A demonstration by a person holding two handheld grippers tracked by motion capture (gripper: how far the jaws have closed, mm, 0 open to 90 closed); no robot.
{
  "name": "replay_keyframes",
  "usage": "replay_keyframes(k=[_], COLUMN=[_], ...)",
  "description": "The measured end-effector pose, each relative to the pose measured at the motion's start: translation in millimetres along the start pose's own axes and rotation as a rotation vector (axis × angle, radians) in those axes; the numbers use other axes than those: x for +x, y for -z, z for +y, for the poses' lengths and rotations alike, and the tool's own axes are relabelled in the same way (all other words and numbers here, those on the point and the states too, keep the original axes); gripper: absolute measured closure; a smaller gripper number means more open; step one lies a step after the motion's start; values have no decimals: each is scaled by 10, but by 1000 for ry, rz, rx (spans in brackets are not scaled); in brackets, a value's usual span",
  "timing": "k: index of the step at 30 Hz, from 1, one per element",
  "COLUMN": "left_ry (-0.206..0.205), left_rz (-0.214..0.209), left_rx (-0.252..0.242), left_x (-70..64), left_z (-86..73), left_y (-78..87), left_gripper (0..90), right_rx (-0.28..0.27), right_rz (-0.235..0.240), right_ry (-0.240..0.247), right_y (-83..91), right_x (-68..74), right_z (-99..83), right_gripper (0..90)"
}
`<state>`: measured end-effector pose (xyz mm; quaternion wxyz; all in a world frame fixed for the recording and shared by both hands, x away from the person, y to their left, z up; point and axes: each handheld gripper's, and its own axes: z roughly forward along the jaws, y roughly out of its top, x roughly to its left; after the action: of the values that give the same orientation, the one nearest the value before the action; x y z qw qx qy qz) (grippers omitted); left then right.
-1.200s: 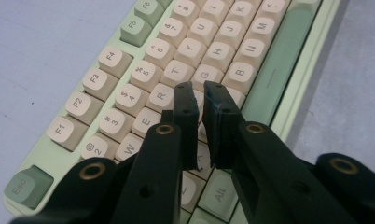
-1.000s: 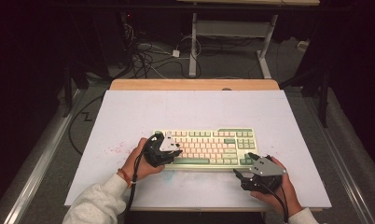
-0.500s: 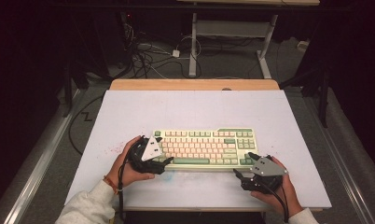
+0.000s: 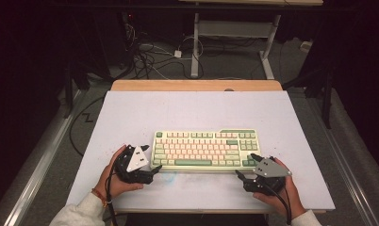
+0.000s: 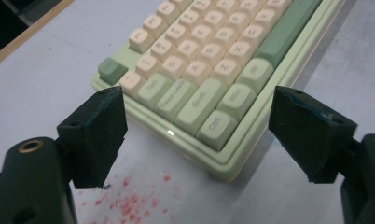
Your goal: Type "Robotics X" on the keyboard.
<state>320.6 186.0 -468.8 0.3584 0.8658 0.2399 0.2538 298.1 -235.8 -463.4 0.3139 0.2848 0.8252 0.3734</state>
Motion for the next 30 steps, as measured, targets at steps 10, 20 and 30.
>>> replay_keyframes(k=[10, 20, 30], left_ry=[59, 79, 65], left_rz=[19, -15, -52], left_rx=[58, 95, 121], left_x=[86, 145, 152], left_z=[-205, -252, -181], left_y=[49, 102, 140], left_gripper=[218, 565, 881], right_rx=[6, 11, 14], right_rz=[1, 2, 7], right_ry=[3, 10, 13], right_y=[-7, -12, -18], right_x=[-9, -7, -7], right_z=[-10, -11, -15], right_gripper=[245, 245, 245])
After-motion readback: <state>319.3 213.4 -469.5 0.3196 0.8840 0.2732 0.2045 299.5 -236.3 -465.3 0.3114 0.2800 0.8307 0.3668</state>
